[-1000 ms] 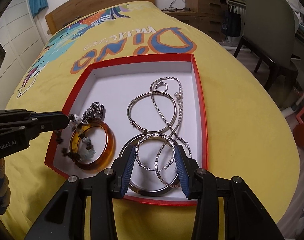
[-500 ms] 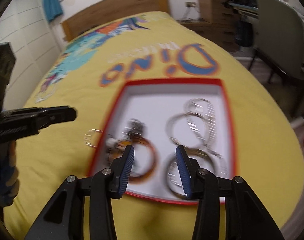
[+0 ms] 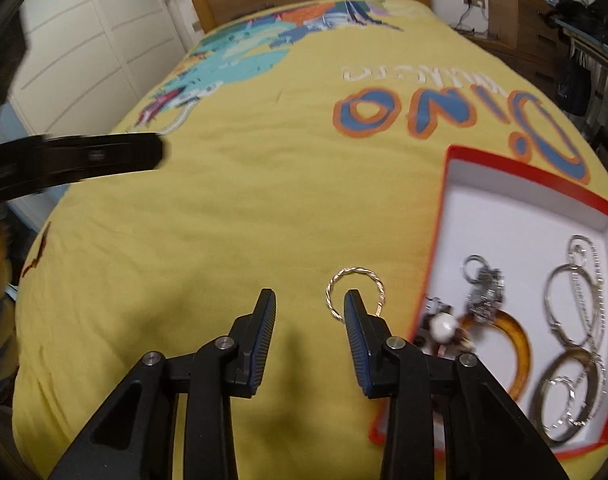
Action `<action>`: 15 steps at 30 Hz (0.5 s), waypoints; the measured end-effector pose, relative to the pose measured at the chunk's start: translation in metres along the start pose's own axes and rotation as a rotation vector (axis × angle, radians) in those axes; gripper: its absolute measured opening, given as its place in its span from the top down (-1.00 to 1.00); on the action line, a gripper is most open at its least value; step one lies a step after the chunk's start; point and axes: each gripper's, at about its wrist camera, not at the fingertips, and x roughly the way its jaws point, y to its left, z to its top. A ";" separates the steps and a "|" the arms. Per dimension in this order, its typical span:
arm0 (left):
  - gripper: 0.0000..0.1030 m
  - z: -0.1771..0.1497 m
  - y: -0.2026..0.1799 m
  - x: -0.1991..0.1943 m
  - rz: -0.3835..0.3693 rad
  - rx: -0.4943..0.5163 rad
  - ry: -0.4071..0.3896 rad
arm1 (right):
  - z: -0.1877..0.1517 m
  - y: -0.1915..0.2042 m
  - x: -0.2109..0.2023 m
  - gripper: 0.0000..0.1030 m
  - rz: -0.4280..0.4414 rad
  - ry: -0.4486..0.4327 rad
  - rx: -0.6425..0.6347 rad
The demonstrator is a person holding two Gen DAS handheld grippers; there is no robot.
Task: Organize jewelry
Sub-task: 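Grasp the last small twisted hoop earring with the right tool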
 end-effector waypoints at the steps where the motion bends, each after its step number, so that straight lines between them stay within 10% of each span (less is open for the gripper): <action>1: 0.57 -0.001 0.006 0.000 0.004 -0.008 0.001 | 0.002 0.000 0.009 0.40 -0.010 0.016 0.007; 15: 0.57 -0.008 0.031 -0.002 0.044 -0.056 0.005 | 0.004 0.000 0.046 0.92 -0.111 0.103 -0.029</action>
